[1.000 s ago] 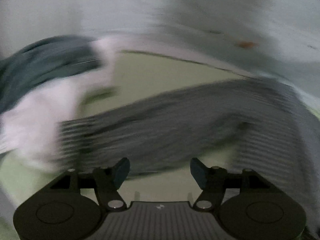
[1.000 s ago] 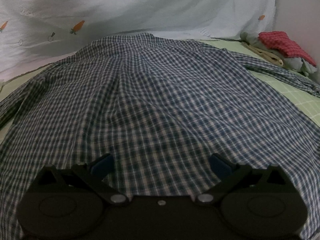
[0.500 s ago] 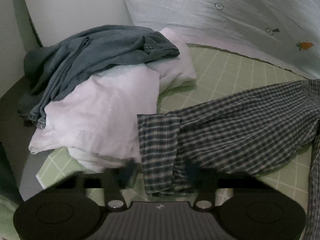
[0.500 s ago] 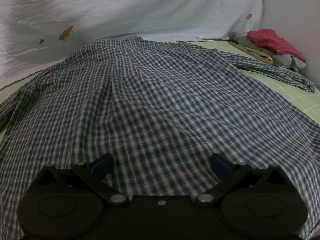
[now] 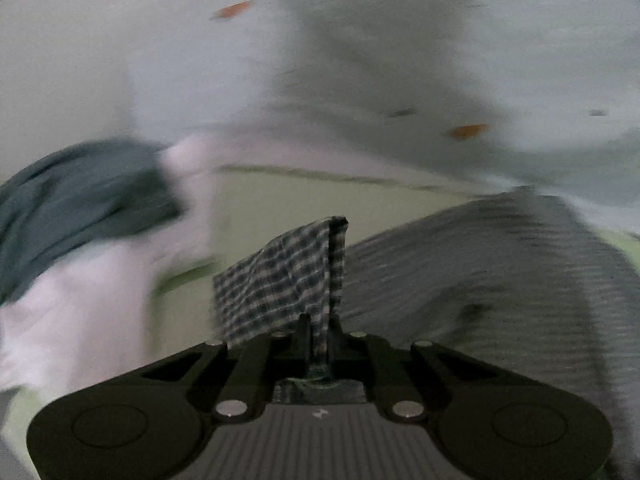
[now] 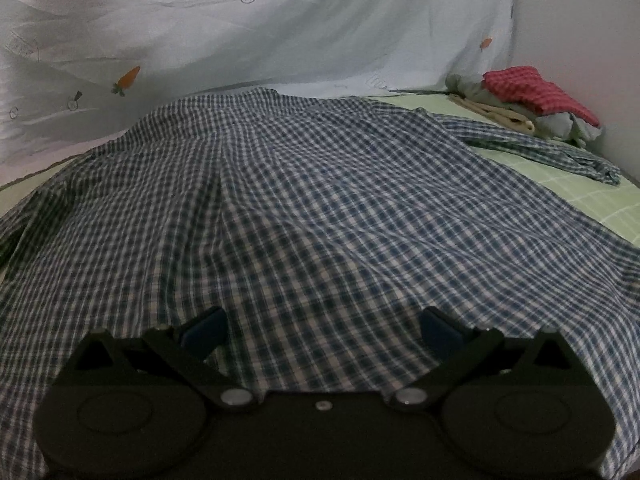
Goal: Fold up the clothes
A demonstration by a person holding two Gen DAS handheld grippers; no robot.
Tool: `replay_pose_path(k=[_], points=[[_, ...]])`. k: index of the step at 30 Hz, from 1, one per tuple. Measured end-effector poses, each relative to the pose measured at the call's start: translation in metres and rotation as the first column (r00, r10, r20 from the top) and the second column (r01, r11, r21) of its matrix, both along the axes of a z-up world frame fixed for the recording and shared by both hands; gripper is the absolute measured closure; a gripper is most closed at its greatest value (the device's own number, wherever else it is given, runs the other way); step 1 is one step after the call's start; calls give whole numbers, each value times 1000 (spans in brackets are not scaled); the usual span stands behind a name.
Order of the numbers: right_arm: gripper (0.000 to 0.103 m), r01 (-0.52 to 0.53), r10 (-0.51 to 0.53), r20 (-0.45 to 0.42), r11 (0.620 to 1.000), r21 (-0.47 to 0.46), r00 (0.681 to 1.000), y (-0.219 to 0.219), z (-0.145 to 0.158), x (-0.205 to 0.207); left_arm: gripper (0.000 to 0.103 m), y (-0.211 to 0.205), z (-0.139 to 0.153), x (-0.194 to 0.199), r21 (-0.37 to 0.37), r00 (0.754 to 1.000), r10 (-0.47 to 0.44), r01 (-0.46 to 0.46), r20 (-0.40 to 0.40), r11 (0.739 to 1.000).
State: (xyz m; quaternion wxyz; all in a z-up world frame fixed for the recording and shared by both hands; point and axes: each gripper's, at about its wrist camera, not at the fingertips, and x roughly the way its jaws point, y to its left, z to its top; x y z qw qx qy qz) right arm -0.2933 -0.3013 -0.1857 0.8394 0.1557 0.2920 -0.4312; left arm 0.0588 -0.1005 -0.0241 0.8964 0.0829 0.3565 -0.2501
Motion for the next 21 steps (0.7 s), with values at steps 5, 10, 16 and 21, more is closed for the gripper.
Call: replay_pose_path(k=[5,10,16,21], points=[[0,-4,5,-5,1000,13,1000,-1,1,-1,89,-52,17,-34,-141,963,-261,249,-68,958],[0,-24,26,-22,997,75,999,-5,7,-5,32,-82,10,-61,-98,928,-362,353,-90,930],[0,4,-11,49,988,153,999,-7,14,-19,27,-91,-36,-59,151,943,-245,282,-227,947],[0,-52,37,82,980,194,996,-10,25,-9,25,-68,-67,-45,252,948,-127,204,-292,946]])
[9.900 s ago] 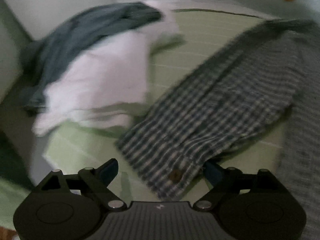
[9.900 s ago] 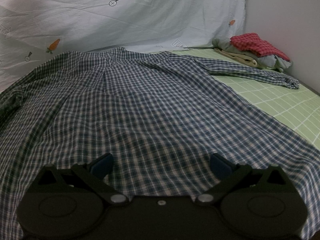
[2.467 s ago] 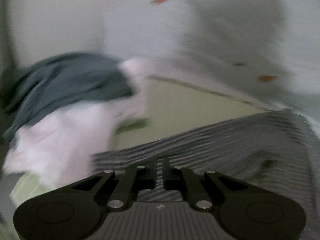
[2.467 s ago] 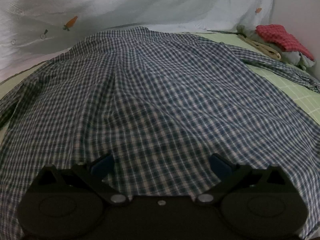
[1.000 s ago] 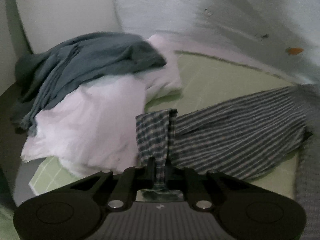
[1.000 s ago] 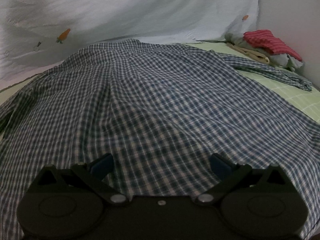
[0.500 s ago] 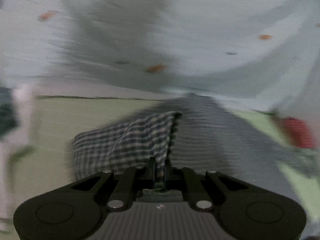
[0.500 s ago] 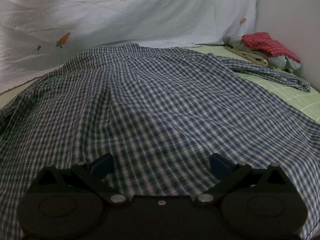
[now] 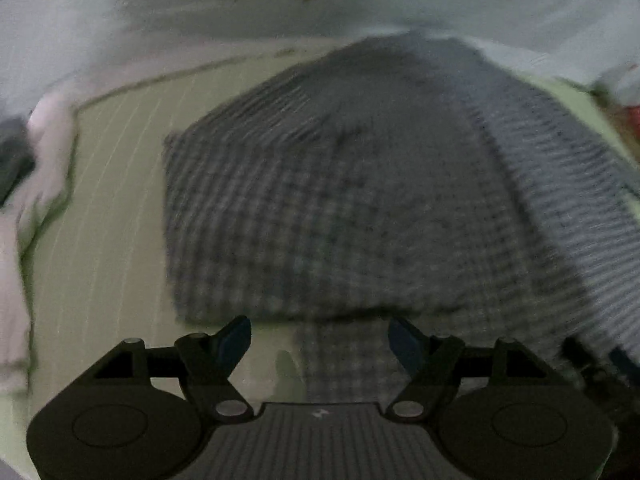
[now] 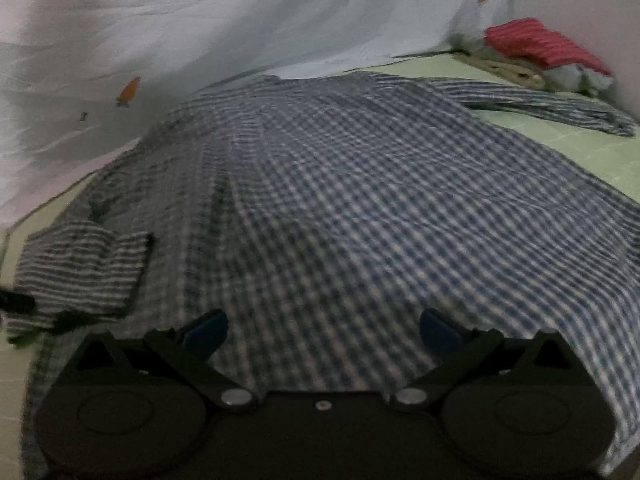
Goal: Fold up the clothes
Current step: 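Grasp the shirt hem with the right gripper and fold it toward the collar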
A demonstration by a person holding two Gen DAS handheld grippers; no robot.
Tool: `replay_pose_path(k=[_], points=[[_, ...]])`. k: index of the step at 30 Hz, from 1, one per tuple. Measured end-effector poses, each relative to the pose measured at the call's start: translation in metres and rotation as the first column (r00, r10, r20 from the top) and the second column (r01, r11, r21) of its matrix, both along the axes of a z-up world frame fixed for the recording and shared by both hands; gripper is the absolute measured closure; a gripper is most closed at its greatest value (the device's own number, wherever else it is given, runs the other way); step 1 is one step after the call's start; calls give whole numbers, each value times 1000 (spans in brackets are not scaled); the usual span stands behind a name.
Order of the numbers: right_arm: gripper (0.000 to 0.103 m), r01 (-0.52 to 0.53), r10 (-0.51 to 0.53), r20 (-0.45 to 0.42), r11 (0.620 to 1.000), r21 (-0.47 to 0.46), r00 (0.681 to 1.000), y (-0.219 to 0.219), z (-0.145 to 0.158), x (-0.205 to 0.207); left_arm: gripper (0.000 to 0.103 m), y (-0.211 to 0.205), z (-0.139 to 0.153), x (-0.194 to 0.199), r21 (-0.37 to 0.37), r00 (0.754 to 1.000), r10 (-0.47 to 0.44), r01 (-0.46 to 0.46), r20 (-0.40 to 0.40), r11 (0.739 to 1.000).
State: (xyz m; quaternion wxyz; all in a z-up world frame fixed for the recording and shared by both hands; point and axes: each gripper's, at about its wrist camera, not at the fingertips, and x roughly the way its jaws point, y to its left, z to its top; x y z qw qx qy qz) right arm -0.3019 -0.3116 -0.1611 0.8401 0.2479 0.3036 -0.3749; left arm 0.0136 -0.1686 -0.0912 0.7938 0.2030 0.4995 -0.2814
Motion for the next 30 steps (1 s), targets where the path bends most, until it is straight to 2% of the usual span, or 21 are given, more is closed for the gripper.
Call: replay_pose_path(k=[8,13,15,20,23,25,29,30], points=[[0,-151,152,37,988,-17,988,11,23,51,20,28,-28,11,82,993,112,-109,-42,991],[1,-267,267,23,964,12,964,18,20,93,8,37,-38,21,79,985,155,-149,-80,986],[5,-308,307,21,951,22,951,22,18,108,1,39,-42,24,80,983,163,-156,-81,984],[26,-376,376,12,925,59,926,29,12,135,0,41,-45,28,70,981,177,-172,-78,983],[35,-401,402,-10,913,73,915,33,6,146,0,41,-46,29,63,980,184,-179,-75,982],[33,-413,416,-34,909,63,909,37,2,153,0,41,-46,27,59,980,186,-182,-70,982],[16,-464,464,-71,886,16,883,48,-1,159,0,43,-44,22,46,979,196,-193,-53,980],[16,-467,466,-78,884,8,881,51,-1,159,0,43,-44,21,43,979,197,-195,-50,980]])
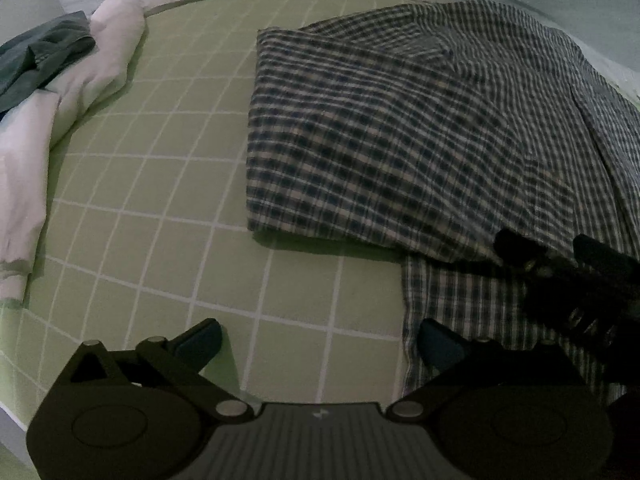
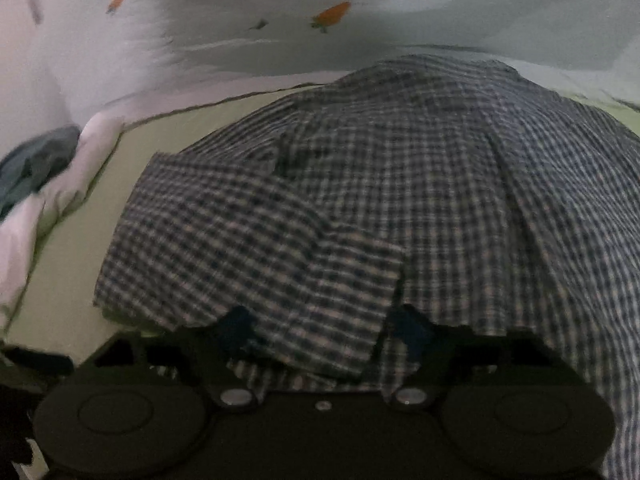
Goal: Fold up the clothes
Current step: 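Grasp the shirt hem with the right gripper and fold it toward the collar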
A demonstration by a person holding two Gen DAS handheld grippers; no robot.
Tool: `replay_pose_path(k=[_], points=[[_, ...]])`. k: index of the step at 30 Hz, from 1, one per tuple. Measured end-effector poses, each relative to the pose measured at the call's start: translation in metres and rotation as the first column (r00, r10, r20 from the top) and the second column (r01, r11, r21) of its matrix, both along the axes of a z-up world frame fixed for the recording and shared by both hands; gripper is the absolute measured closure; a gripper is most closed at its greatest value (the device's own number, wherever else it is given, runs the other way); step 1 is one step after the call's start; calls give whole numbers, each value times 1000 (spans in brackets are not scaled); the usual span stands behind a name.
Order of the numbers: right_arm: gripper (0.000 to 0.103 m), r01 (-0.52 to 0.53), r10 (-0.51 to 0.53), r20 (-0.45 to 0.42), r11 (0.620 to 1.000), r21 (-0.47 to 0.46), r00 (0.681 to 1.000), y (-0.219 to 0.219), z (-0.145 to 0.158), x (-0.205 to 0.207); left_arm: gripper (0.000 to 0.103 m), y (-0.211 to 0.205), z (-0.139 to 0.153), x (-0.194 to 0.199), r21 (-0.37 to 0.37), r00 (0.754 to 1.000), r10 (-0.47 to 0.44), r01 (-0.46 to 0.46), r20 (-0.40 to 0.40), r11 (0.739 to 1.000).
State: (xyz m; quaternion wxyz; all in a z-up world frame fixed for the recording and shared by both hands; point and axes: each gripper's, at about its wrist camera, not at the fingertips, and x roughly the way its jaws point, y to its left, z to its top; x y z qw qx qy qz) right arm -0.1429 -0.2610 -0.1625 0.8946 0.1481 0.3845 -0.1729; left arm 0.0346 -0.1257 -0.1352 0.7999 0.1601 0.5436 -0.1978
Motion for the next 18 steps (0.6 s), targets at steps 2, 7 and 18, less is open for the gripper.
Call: replay_pose_path(k=[2,7,18], points=[[24,0,0,0,1000,-18,1000,2,0,0,0,0,0,-1,-4,1000,1,-1,6,1000],[67,-35,35,24,999,-4,999,-2,3,-4,0,2,0,-4,-12,1000,4,-4,22,1000],[93,-63,49,182,995,74,982,-44,40,-32,1,-6,26,-18,-52,988,150,-149,22,987]])
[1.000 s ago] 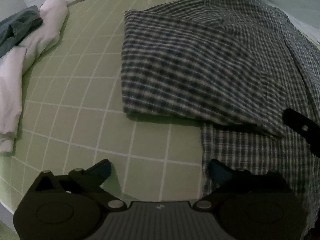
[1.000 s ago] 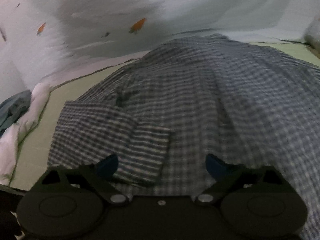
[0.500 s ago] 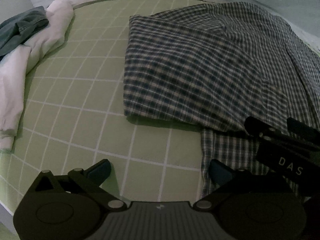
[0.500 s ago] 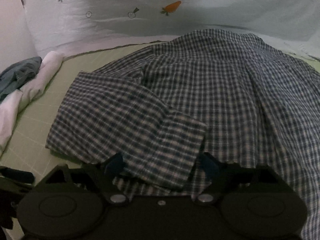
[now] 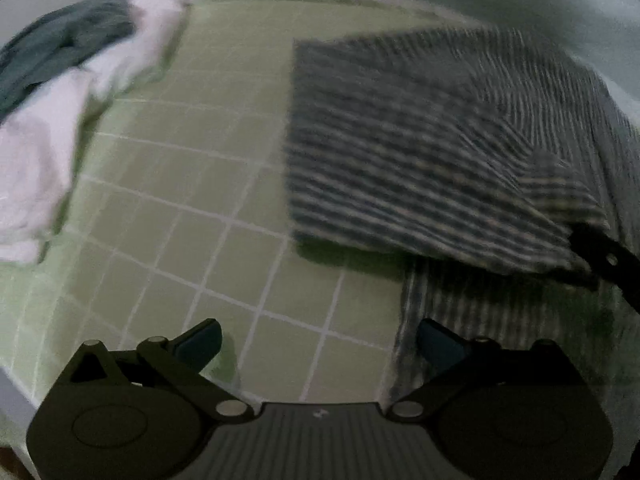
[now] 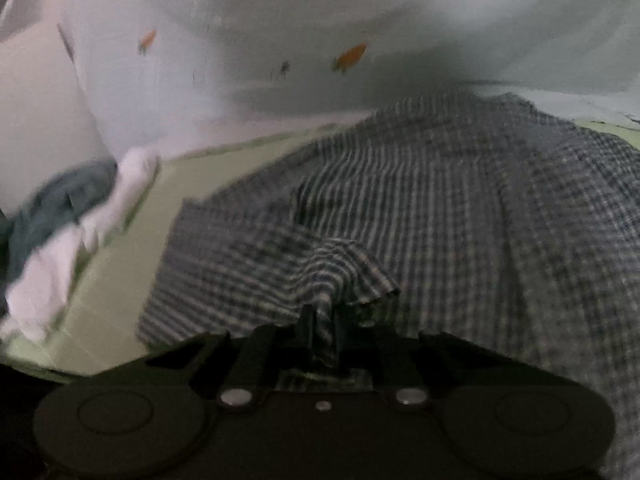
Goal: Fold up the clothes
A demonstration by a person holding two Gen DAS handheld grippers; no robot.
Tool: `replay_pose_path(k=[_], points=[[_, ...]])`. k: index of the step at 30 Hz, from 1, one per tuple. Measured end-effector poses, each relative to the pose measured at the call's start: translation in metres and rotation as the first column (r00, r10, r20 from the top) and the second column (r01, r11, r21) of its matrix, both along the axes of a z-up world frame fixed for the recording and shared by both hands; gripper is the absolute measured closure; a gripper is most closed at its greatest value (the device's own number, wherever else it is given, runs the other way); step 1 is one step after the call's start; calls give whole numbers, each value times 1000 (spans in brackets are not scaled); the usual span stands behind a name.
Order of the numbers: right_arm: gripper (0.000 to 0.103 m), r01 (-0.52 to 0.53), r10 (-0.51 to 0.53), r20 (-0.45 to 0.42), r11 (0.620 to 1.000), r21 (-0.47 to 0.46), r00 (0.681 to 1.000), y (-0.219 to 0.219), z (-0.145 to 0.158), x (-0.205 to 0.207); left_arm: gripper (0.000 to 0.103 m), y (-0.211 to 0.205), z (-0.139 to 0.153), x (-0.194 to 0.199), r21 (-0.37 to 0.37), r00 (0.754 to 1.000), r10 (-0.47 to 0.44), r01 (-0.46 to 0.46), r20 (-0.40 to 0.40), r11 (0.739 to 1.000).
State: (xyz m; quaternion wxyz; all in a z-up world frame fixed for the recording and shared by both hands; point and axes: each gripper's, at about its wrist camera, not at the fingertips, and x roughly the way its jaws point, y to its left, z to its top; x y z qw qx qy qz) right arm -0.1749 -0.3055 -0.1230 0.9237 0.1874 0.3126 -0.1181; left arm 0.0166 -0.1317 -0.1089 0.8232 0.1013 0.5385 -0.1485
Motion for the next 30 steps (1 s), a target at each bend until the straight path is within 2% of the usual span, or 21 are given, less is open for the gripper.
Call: replay_pose_path(k=[3,6,9,12,16,20,24,30], points=[[93,-5,5,50,1000,-9,999,-25,19,-21,0,-5,23,-18,-48,998,60,-59,36,997],[93,13,-12,91,1000,-7,996,-56,29,-40,0,-35,27,-46,-48,999,20,-18,38,999],[93,17,-14,106,1000,-23,994,-87,34,-55,0,-73,21,-75,-14,999,-20,21,42,1000],[93,22,-16,130,998,-51,991,-118,41,-73,0,-108,7,-98,-22,998,-55,55,17,998],[94,70,-60,180,996,-47,982,-169,53,-91,0,-159,-11,-120,22,995,-99,99,0,995],[94,146,-128,218,987,-70,967,-224,64,-105,0,-193,-27,-132,74,993,-113,115,-33,991],[94,214,-194,194,973,-90,962,-277,57,-110,0,-198,-34,-131,83,995,-88,92,-52,992],[94,352,-346,84,932,-83,935,-341,23,-118,0,-195,-35,-124,75,996,-63,68,-71,995]])
